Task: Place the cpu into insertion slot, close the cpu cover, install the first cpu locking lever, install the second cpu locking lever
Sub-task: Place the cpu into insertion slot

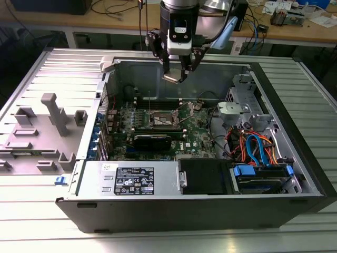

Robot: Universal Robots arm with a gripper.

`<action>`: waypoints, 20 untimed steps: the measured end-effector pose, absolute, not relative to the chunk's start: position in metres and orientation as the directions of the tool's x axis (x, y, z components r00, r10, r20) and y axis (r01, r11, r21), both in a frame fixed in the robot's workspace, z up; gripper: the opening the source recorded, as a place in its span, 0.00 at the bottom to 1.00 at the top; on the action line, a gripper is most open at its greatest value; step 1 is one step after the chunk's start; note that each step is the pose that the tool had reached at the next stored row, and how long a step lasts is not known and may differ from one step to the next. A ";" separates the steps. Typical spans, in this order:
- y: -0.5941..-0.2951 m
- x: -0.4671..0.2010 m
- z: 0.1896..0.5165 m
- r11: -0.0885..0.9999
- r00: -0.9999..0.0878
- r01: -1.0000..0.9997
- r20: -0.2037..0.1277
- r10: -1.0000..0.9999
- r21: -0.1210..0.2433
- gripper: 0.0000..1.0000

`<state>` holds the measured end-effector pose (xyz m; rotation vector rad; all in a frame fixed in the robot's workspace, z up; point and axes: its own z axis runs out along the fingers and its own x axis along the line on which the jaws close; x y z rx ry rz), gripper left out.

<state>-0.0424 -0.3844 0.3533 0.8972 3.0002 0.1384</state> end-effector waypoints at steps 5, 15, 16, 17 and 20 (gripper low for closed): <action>-0.384 -0.042 0.353 0.809 -0.813 0.581 0.019 0.582 0.086 0.54; -0.385 -0.042 0.352 0.788 -0.792 0.610 0.019 0.611 0.087 0.54; -0.385 -0.042 0.352 0.788 -0.792 0.610 0.019 0.611 0.087 0.54; -0.385 -0.042 0.352 0.788 -0.792 0.610 0.019 0.611 0.087 0.54; -0.385 -0.042 0.352 0.788 -0.792 0.610 0.019 0.611 0.087 0.54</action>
